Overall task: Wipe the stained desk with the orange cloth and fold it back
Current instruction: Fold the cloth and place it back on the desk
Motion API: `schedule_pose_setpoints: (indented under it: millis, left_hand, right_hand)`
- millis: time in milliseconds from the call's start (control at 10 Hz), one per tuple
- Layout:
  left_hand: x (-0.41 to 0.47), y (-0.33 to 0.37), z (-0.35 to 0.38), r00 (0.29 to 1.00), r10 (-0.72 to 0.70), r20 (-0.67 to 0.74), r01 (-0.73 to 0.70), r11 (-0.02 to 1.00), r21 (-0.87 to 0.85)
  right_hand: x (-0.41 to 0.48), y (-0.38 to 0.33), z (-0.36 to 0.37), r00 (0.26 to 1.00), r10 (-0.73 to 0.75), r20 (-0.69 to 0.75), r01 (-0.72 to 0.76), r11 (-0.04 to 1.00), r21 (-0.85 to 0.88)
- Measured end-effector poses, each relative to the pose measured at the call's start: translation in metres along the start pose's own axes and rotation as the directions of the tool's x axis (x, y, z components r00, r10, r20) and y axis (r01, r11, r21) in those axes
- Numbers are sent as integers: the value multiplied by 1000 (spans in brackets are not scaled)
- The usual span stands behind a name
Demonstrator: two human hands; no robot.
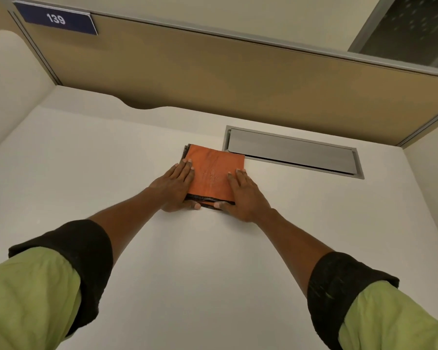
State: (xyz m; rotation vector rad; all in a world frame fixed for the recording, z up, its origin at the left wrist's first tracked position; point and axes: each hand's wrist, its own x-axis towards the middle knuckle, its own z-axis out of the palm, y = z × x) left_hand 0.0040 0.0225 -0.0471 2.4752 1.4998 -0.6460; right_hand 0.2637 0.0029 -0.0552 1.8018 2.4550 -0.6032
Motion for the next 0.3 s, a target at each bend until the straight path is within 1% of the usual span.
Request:
schedule_pose_setpoints:
  millis: [200, 300]
  left_hand:
    - [-35, 42, -4, 996, 33, -86, -32, 999, 15]
    - [-51, 75, -15, 983, 58, -173, -62, 998, -16]
  right_hand:
    - [-48, 12, -9, 998, 27, -62, -24, 999, 48]
    - [-80, 20, -16, 996, 25, -90, -24, 1000, 19]
